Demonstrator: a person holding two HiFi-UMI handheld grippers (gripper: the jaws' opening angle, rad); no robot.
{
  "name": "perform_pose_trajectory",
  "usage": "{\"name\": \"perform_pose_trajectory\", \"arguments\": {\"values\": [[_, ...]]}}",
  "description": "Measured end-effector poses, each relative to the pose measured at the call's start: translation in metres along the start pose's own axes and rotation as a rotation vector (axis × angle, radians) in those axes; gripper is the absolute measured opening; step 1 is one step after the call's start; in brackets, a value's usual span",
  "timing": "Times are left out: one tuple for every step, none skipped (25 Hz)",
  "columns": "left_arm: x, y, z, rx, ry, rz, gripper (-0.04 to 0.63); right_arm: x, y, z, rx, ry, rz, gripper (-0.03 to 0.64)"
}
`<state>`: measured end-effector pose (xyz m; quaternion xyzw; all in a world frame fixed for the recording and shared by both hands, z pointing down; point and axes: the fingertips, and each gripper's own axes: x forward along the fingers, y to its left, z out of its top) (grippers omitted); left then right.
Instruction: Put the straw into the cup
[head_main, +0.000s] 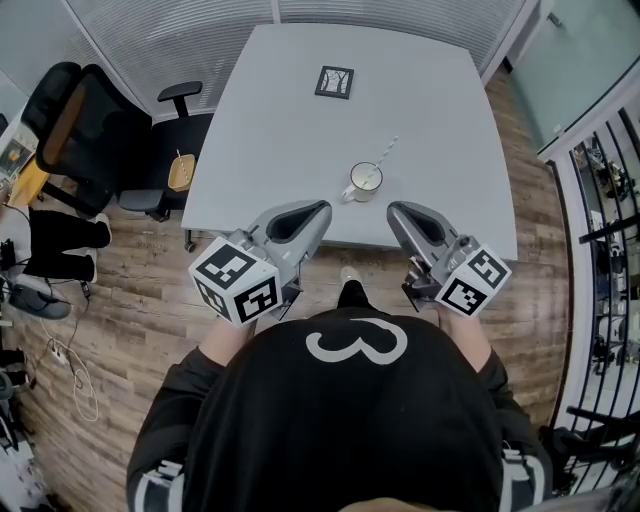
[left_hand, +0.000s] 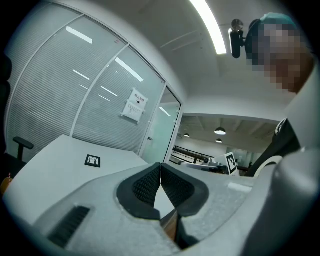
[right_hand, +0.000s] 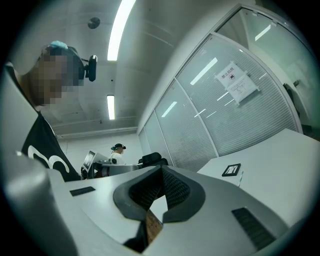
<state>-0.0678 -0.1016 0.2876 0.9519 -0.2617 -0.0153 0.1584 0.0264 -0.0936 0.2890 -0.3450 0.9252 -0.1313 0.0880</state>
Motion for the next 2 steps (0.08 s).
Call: {"name": "perform_pose_trajectory", "arguments": {"values": [[-0.0001, 0.0002, 0.0003, 0.001, -0.001, -0.001, 0.017, -0.0001, -0.0005, -0.0003, 0.002, -0.001, -0.002, 0.014], [-0.0002, 0.0005, 0.0006, 0.001, -0.002, -0.002, 0.017, -0.0001, -0.0009, -0.0006, 0.004, -0.003, -0.005, 0.014]]}}
